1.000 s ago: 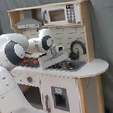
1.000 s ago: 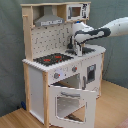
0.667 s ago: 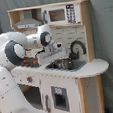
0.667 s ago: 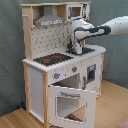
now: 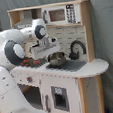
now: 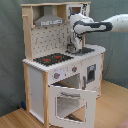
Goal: Play with the kitchen
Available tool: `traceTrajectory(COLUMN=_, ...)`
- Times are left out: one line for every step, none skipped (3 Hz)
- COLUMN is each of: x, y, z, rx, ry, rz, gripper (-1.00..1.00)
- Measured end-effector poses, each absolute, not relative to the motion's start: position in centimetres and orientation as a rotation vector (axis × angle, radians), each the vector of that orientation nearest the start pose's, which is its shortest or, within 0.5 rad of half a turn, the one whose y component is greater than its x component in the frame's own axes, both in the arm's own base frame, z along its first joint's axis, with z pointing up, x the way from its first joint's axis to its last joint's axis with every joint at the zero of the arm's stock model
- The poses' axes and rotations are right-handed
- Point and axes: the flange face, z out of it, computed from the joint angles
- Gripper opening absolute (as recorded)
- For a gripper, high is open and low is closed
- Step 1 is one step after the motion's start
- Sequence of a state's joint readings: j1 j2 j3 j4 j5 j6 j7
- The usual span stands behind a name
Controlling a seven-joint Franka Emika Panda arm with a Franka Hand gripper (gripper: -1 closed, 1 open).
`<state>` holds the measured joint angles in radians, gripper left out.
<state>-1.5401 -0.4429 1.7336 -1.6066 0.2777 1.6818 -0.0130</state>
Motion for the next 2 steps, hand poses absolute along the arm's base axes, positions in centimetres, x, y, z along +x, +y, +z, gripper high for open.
traceTrajectory(x=53.4, y=26.8, z=56.5, rx=-3.284, ry=-0.324, rz=-0.024, gripper=-1.0)
traceTrajectory(x=51.4, y=30.5, z=57.3, rx=-3.283, ry=-0.31, rz=-0.041, gripper=-1.0)
